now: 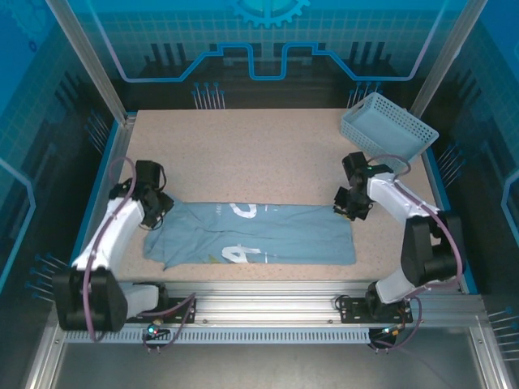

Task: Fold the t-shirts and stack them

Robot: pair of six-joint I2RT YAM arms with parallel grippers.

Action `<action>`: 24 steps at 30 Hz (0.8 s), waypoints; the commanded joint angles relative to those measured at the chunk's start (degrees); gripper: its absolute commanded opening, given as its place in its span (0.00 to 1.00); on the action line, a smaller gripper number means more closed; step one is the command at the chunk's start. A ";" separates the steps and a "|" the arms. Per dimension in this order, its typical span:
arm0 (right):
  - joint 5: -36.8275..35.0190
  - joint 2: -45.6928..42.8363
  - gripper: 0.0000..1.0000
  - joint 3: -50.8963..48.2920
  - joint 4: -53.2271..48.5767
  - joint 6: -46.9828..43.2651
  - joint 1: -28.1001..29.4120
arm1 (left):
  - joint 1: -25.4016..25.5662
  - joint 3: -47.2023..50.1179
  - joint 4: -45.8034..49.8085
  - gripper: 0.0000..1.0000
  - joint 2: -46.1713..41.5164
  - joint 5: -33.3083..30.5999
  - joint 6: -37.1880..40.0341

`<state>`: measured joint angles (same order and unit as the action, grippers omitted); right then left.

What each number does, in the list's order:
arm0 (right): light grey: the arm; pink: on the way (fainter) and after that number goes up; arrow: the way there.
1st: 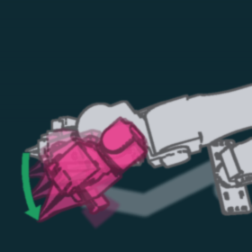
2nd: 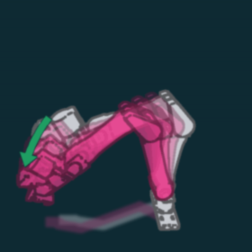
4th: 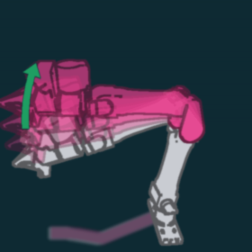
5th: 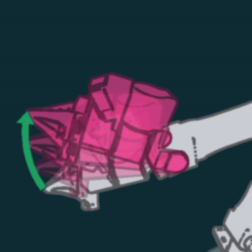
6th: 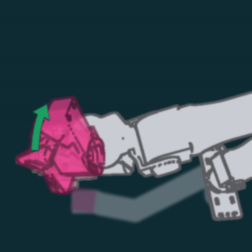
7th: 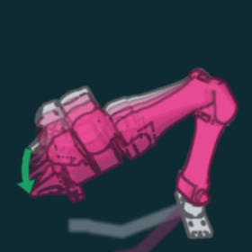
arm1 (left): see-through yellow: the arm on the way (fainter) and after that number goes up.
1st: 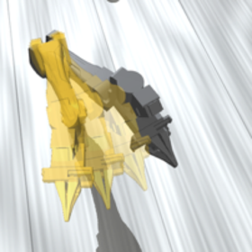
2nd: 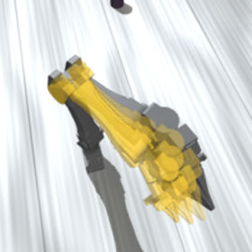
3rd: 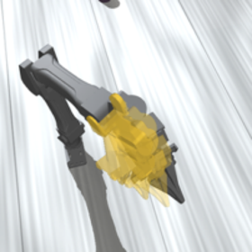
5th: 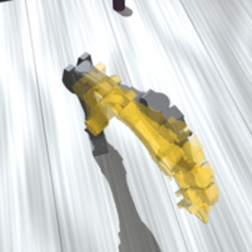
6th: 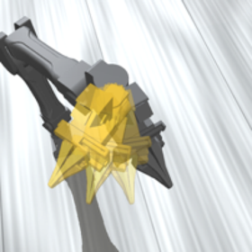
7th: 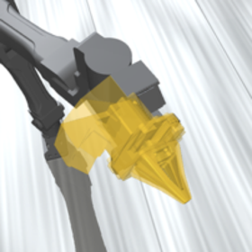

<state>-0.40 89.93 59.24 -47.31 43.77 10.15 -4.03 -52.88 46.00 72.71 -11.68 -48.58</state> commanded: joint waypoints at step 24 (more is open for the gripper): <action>-0.14 19.78 0.16 11.40 -4.66 1.37 -5.03 | -7.41 -2.85 -14.44 0.16 21.74 11.50 12.01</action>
<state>2.00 108.38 69.87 -49.54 44.14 6.24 -11.42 -56.90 29.65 94.96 1.39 -37.10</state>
